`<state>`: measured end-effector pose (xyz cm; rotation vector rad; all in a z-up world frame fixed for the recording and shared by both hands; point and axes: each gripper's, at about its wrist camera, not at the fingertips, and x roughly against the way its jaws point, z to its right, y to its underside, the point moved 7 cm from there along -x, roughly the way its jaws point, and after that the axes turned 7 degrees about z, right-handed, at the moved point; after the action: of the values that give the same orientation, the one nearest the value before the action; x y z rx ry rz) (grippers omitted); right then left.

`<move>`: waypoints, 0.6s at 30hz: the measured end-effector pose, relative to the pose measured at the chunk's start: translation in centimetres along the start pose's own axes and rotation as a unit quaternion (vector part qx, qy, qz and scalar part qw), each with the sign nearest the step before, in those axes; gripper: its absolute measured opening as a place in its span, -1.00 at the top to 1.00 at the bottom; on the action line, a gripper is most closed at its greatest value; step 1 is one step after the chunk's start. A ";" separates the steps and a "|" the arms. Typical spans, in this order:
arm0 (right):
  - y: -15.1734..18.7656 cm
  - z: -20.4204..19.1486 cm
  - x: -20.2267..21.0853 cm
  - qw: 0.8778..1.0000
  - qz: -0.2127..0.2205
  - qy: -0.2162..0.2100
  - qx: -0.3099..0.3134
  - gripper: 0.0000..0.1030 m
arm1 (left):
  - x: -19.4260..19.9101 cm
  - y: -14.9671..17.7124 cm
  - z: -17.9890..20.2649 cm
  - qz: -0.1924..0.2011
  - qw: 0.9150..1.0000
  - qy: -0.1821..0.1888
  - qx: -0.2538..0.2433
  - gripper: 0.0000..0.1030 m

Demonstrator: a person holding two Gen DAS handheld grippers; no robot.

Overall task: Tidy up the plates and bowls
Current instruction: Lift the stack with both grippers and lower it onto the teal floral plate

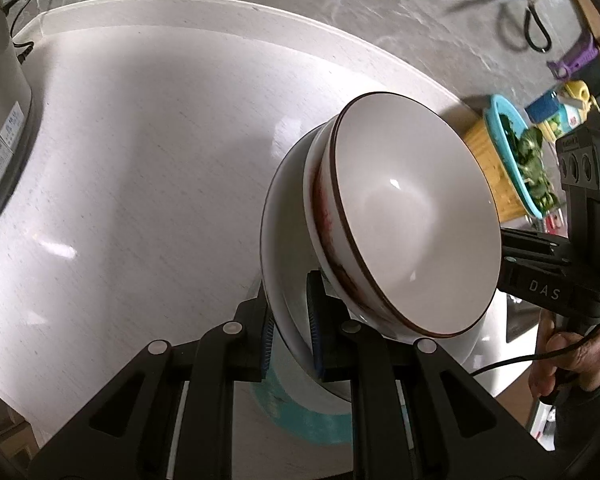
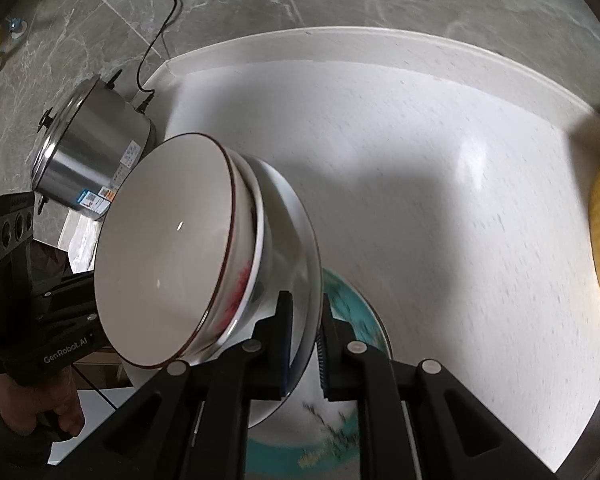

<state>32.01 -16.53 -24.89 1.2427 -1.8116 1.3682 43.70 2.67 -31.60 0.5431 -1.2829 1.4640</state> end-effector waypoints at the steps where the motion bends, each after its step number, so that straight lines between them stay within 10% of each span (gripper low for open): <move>1: 0.5 0.3 0.2 1.000 -0.001 0.000 -0.001 0.74 | -0.1 0.5 0.5 0.002 1.000 0.011 -0.004 0.76; 18: 5.1 1.1 -1.7 0.999 -0.029 -0.012 -0.007 0.73 | -2.6 6.5 1.1 -0.024 1.000 0.000 0.012 0.76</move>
<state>28.27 -16.67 -28.93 1.2989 -1.7846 1.3116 38.39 1.54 -36.24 0.5852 -1.2458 1.4415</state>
